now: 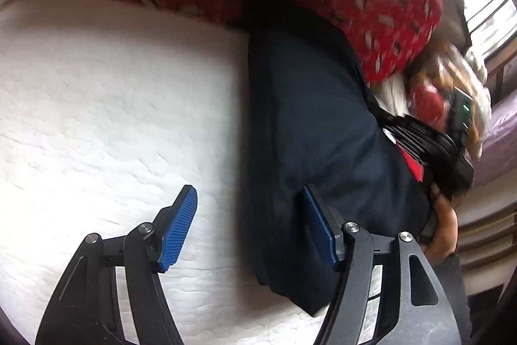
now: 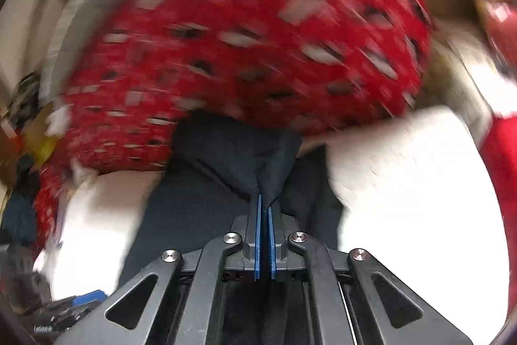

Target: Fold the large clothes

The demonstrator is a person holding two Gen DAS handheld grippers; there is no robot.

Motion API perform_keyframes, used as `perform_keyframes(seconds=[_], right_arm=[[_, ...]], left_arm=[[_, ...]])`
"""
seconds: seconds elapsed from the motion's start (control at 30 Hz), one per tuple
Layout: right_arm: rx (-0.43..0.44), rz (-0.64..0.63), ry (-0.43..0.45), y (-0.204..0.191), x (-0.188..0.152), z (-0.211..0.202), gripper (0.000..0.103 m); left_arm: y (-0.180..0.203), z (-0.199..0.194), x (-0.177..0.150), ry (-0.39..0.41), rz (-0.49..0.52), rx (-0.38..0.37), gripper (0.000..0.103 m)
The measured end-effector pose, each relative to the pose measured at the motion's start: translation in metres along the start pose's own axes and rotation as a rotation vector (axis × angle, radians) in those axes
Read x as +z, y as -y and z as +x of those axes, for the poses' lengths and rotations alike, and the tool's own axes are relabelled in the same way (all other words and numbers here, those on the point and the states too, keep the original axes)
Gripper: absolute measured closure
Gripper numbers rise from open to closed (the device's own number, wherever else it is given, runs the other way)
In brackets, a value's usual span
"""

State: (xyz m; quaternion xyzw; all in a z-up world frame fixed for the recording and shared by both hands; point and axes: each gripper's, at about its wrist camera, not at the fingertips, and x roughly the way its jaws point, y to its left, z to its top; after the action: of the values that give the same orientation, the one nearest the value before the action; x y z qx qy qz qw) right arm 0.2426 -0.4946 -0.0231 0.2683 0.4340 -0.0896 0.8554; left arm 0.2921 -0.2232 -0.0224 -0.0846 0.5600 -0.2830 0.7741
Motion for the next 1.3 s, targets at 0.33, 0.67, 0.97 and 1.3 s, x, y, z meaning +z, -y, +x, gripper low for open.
perform_keyframes(seconds=[0.33,0.67,0.97,1.3], right_arm=[[0.210,0.171,-0.090,0.032,-0.028,-0.059,0.030],[0.203,0.000,-0.041,0.027,-0.095,-0.102,0.101],[0.121,0.128,0.018,0.070,-0.094,-0.107,0.094],[0.092,0.107,-0.085,0.015,-0.008,-0.010,0.034]], left_arm=[[0.007,0.004,-0.006,-0.001,0.027,0.033,0.037],[0.017,-0.010,-0.025,0.010,0.063,0.062,0.033],[0.012,-0.031,0.007,0.069,-0.001,0.011,0.033],[0.043,0.008,0.048,0.084,0.117,0.222,0.033]])
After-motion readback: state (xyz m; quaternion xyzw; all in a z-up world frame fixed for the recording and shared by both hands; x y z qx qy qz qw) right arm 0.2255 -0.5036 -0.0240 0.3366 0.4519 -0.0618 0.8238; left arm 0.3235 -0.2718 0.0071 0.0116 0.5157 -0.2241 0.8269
